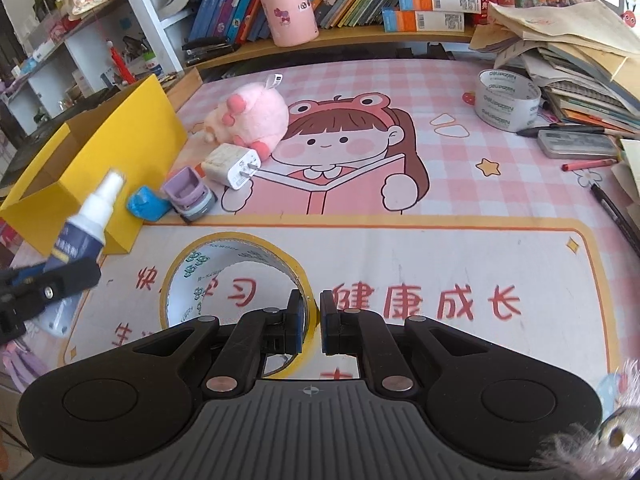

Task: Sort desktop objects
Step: 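Lift and carry the spray bottle and tape roll over the yellow box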

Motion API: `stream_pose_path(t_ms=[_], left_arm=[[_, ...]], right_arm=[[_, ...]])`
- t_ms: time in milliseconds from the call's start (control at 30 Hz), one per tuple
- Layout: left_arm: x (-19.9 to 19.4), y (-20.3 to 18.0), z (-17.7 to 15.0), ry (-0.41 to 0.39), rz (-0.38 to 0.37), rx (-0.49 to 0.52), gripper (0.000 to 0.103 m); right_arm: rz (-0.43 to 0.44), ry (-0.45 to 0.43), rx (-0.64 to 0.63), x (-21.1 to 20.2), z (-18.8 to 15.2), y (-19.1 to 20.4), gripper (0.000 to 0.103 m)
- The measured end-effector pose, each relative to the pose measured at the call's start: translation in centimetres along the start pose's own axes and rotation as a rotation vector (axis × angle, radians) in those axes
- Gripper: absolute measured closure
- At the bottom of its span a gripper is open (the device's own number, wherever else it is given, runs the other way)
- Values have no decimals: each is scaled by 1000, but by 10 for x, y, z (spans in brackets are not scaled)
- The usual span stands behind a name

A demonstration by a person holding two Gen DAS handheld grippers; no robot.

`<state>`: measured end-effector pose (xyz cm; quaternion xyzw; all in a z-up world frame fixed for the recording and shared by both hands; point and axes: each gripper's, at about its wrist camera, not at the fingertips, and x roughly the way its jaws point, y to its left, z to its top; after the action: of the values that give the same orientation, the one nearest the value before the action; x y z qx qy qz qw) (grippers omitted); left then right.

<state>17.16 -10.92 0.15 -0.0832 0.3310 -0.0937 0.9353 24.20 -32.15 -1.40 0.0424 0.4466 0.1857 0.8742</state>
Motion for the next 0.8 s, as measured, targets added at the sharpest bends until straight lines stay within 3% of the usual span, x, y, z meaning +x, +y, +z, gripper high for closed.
stream_pose_path(t_ms=[400,800], left_arm=[[-36,24,-4,-17,-104,40,71],[-87,77,-28,-1,-127,52,71]], right_arm=[[-61,-38,69,-28,-30,32,96],[-84,-40,72,-40,-69,104,96]])
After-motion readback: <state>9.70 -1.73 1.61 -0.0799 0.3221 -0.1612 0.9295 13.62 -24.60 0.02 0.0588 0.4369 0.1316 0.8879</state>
